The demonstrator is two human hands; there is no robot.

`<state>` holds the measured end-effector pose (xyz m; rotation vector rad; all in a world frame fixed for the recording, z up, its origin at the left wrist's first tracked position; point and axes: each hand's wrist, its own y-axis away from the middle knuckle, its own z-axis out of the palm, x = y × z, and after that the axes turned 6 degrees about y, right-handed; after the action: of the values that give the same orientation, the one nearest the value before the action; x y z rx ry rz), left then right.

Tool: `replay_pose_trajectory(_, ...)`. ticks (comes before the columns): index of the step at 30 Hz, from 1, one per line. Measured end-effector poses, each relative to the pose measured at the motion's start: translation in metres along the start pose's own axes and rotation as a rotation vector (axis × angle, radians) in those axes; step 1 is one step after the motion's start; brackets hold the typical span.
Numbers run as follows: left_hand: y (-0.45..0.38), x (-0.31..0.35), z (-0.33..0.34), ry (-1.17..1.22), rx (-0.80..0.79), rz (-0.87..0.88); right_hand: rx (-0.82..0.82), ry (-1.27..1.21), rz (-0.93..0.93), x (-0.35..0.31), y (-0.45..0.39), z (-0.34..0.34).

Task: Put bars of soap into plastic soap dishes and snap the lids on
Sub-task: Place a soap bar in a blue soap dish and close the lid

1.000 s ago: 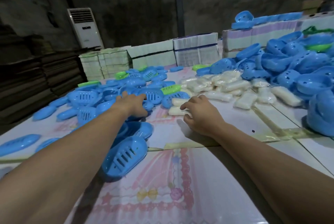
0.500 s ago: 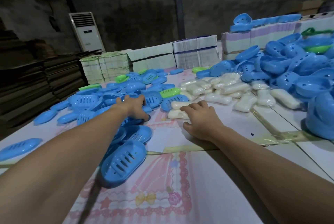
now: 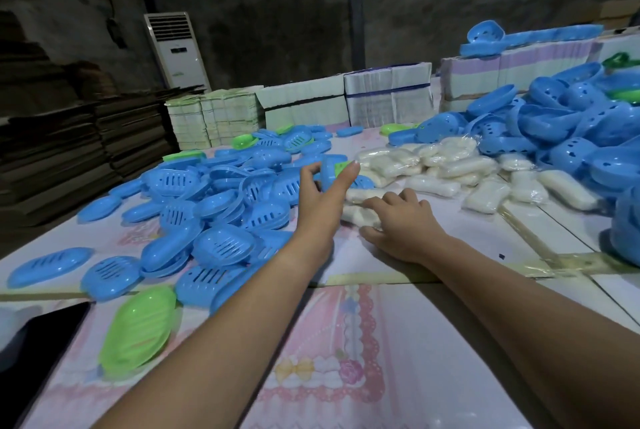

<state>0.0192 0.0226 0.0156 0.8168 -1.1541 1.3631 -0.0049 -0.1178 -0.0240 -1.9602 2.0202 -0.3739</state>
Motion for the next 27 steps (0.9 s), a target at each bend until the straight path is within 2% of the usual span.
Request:
replay_pose_trajectory(1, 0.005, -0.006, 0.001, 0.074, 0.013, -0.021, 0.002, 0.006, -0.004, -0.001, 0.0, 0.001)
replay_pose_trajectory(5, 0.014, -0.01, 0.002, 0.475, -0.012, -0.326, -0.021, 0.0, -0.041, -0.009, -0.003, -0.003)
replay_pose_trajectory(11, 0.014, -0.013, -0.009, 0.562, 0.027, -0.473, -0.028, -0.022, -0.025, -0.007, -0.002, -0.009)
replay_pose_trajectory(16, 0.013, -0.02, -0.012, 0.642, -0.071, -0.452, -0.002, -0.49, 0.126, -0.004, -0.001, -0.023)
replay_pose_trajectory(21, 0.011, -0.022, -0.012, 0.662, -0.136, -0.494, 0.121, -0.735, 0.188, -0.013, 0.008, -0.033)
replay_pose_trajectory(24, 0.011, -0.024, -0.011, 0.65, -0.129, -0.48, 0.203, -0.785, 0.111, -0.024, 0.011, -0.042)
replay_pose_trajectory(27, 0.013, -0.021, -0.009, 0.63, -0.142, -0.485, 0.201, -0.635, -0.021, -0.034, 0.018, -0.044)
